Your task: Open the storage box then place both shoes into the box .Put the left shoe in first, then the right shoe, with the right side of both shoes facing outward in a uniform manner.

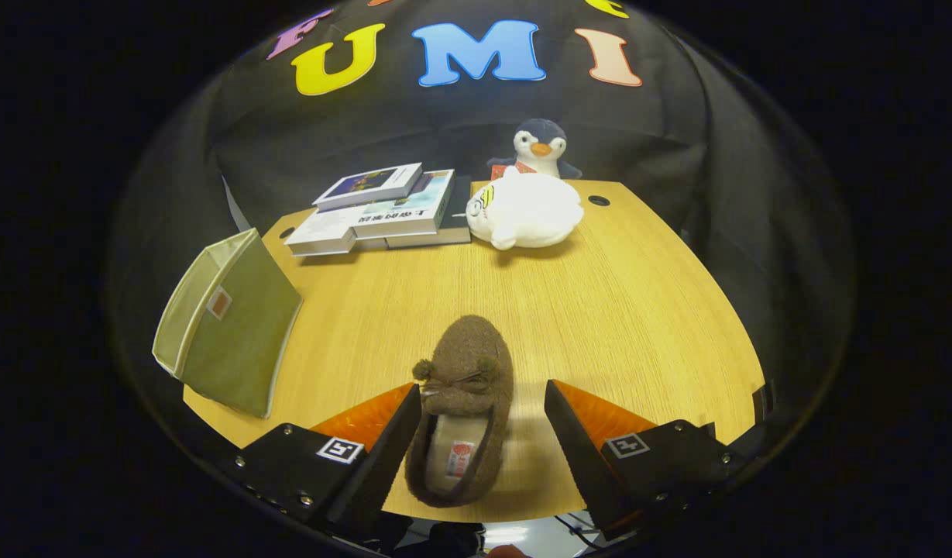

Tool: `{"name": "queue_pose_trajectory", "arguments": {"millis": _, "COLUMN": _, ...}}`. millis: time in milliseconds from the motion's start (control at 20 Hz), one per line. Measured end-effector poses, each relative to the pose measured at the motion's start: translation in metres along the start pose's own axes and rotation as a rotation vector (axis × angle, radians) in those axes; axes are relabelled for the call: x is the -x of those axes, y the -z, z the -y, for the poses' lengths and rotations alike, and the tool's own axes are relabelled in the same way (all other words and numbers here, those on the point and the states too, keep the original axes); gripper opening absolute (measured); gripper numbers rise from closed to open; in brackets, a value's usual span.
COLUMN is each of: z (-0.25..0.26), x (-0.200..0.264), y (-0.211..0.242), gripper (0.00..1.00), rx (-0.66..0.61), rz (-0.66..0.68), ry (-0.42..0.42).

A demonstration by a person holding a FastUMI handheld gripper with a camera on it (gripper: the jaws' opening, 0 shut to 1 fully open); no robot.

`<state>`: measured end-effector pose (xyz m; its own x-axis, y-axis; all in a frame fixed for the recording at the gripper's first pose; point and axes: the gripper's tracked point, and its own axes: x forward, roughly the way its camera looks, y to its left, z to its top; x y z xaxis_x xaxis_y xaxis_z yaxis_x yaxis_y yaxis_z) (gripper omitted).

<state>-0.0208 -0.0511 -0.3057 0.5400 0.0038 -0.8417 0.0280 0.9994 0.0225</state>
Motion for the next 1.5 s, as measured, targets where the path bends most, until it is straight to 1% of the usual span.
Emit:
{"name": "queue_pose_trajectory", "arguments": {"millis": 300, "z": 0.016, "x": -0.02, "y": 0.035, "gripper": 0.98, "rx": 0.031, "rz": -0.089, "ry": 0.009}}
{"name": "queue_pose_trajectory", "arguments": {"millis": 450, "z": 0.02, "x": -0.033, "y": 0.043, "gripper": 0.98, "rx": 0.046, "rz": -0.126, "ry": 0.012}}
{"name": "queue_pose_trajectory", "arguments": {"millis": 600, "z": 0.02, "x": -0.044, "y": 0.049, "gripper": 0.98, "rx": 0.028, "rz": -0.152, "ry": 0.004}}
{"name": "queue_pose_trajectory", "arguments": {"millis": 700, "z": 0.019, "x": -0.05, "y": 0.051, "gripper": 0.9, "rx": 0.014, "rz": -0.171, "ry": -0.003}}
{"name": "queue_pose_trajectory", "arguments": {"millis": 750, "z": 0.017, "x": -0.051, "y": 0.053, "gripper": 0.81, "rx": 0.001, "rz": -0.179, "ry": -0.014}}
{"name": "queue_pose_trajectory", "arguments": {"millis": 900, "z": 0.009, "x": -0.054, "y": 0.053, "gripper": 0.63, "rx": -0.035, "rz": -0.194, "ry": -0.047}}
{"name": "queue_pose_trajectory", "arguments": {"millis": 950, "z": 0.005, "x": -0.054, "y": 0.054, "gripper": 0.51, "rx": -0.049, "rz": -0.2, "ry": -0.058}}
{"name": "queue_pose_trajectory", "arguments": {"millis": 1000, "z": 0.004, "x": -0.055, "y": 0.053, "gripper": 0.44, "rx": -0.064, "rz": -0.206, "ry": -0.055}}
{"name": "queue_pose_trajectory", "arguments": {"millis": 1050, "z": 0.005, "x": -0.055, "y": 0.054, "gripper": 0.32, "rx": -0.078, "rz": -0.213, "ry": -0.05}}
{"name": "queue_pose_trajectory", "arguments": {"millis": 1150, "z": 0.007, "x": -0.054, "y": 0.054, "gripper": 0.32, "rx": -0.102, "rz": -0.228, "ry": -0.029}}
{"name": "queue_pose_trajectory", "arguments": {"millis": 1200, "z": 0.019, "x": -0.051, "y": 0.052, "gripper": 0.32, "rx": -0.15, "rz": -0.209, "ry": 0.013}}
{"name": "queue_pose_trajectory", "arguments": {"millis": 1250, "z": 0.016, "x": -0.052, "y": 0.05, "gripper": 0.02, "rx": -0.196, "rz": -0.217, "ry": 0.012}}
{"name": "queue_pose_trajectory", "arguments": {"millis": 1350, "z": 0.01, "x": -0.048, "y": 0.051, "gripper": 0.02, "rx": -0.273, "rz": -0.241, "ry": -0.015}}
{"name": "queue_pose_trajectory", "arguments": {"millis": 1500, "z": 0.011, "x": -0.039, "y": 0.042, "gripper": 0.02, "rx": -0.308, "rz": -0.226, "ry": 0.005}}
